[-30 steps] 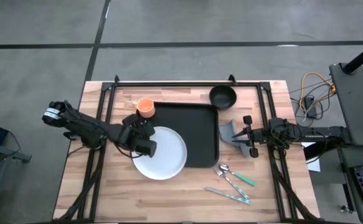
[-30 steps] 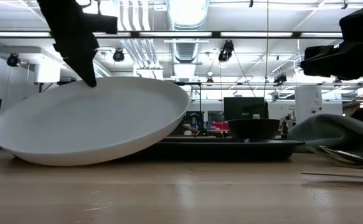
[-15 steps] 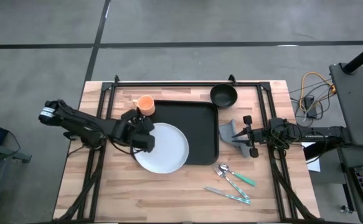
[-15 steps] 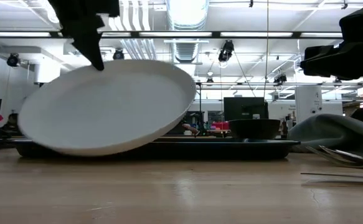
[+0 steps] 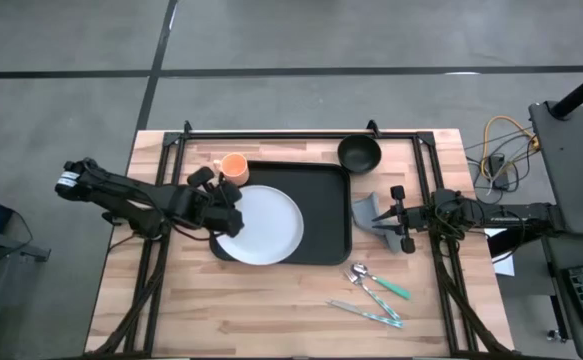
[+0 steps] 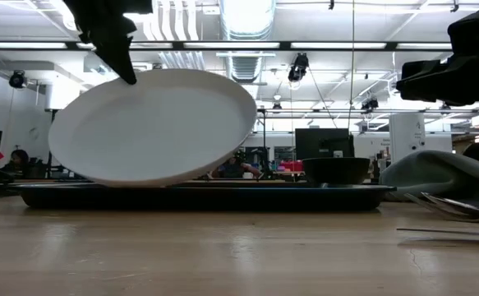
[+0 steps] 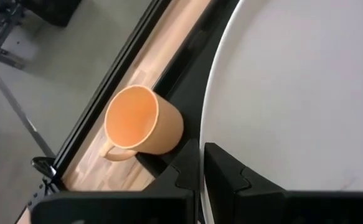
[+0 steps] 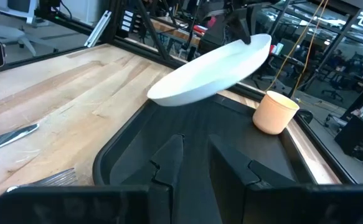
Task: Set up tray
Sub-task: Put the plate on the bottom left of the serving tray
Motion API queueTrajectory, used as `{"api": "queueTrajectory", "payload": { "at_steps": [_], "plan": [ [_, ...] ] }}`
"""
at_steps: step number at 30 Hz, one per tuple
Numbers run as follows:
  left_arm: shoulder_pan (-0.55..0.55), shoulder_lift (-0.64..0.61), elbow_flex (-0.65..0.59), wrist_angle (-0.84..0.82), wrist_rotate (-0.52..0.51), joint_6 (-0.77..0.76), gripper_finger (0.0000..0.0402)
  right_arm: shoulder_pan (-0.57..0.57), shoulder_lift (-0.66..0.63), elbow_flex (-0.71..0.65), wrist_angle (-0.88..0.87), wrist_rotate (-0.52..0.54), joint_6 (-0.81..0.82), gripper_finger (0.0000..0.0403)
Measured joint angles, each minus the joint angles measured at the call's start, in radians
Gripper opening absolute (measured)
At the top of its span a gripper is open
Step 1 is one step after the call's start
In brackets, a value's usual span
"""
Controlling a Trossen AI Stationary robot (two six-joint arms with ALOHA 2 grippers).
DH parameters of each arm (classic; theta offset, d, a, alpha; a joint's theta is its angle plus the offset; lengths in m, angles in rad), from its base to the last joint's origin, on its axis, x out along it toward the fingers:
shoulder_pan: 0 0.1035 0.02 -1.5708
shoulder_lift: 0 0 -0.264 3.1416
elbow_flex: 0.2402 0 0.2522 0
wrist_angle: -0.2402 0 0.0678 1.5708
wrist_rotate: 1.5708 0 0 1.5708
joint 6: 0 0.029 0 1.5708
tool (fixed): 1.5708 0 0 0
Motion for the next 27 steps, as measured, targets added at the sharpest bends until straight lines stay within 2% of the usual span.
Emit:
{"api": "queueTrajectory", "payload": {
  "at_steps": [16, 27],
  "plan": [
    [0.049, 0.000, -0.121, 0.006, 0.002, -0.060, 0.0000, 0.000, 0.000, 0.000, 0.000, 0.000, 0.000, 0.0063],
    [0.048, 0.000, -0.225, 0.088, 0.012, -0.065, 0.0000, 0.000, 0.000, 0.000, 0.000, 0.000, 0.000, 0.0063]
  ]
}}
